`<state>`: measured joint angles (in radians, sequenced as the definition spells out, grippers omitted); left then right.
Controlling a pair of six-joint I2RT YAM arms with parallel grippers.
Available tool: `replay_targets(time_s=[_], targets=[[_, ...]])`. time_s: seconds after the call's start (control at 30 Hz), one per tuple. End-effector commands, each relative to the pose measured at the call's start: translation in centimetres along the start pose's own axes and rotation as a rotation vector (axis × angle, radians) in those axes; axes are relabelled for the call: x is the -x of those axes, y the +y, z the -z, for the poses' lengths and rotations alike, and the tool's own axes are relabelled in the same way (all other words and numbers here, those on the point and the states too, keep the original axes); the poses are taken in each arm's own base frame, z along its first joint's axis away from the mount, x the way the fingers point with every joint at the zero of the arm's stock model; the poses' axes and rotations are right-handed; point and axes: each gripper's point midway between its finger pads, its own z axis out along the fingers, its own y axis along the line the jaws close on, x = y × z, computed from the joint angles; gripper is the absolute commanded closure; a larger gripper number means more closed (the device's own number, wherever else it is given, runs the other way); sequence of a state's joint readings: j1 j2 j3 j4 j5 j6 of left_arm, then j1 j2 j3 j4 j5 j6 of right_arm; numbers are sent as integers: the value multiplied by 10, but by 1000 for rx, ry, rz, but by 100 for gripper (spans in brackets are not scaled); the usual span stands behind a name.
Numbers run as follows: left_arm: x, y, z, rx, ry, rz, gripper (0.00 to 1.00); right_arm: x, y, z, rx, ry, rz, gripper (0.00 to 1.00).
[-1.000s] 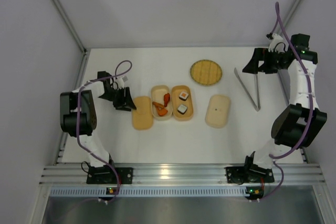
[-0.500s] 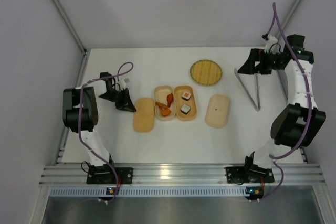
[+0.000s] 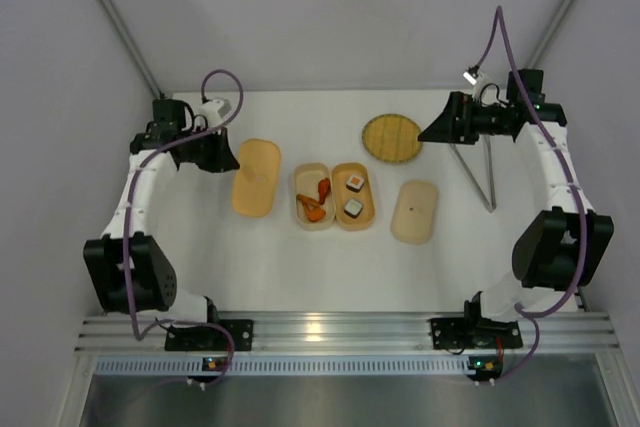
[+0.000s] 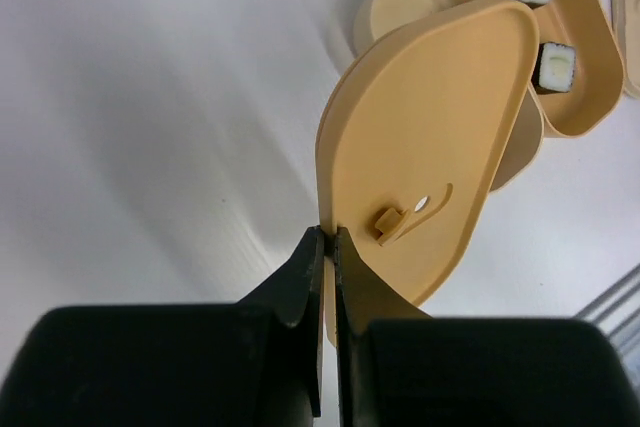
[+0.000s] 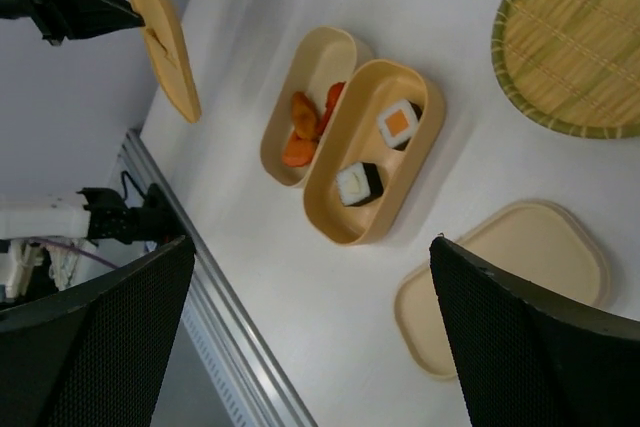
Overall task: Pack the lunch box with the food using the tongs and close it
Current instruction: Pick up the box lid from the center of the board.
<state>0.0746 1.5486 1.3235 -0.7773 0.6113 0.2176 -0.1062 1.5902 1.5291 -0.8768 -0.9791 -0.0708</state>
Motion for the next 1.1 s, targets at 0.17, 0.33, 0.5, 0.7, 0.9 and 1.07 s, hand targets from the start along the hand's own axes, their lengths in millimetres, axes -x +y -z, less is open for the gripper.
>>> replay_targets(time_s=[0.17, 0.33, 0.5, 0.7, 0.9, 1.07], targets=[[75, -86, 107, 221, -507, -880, 100, 9, 61, -32, 371, 14, -149, 1], [79, -142, 141, 303, -742, -1277, 100, -11, 99, -64, 505, 98, -184, 1], [47, -168, 153, 357, -875, -1668, 100, -36, 134, -87, 591, 219, -216, 1], [11, -203, 165, 329, -1010, -1994, 100, -65, 183, -103, 757, 385, -177, 0], [-16, -213, 158, 186, -954, -2086, 100, -76, 208, -110, 804, 423, -92, 1], [21, -202, 168, 225, -908, -1868, 100, -37, 167, -105, 576, 254, 38, 1]])
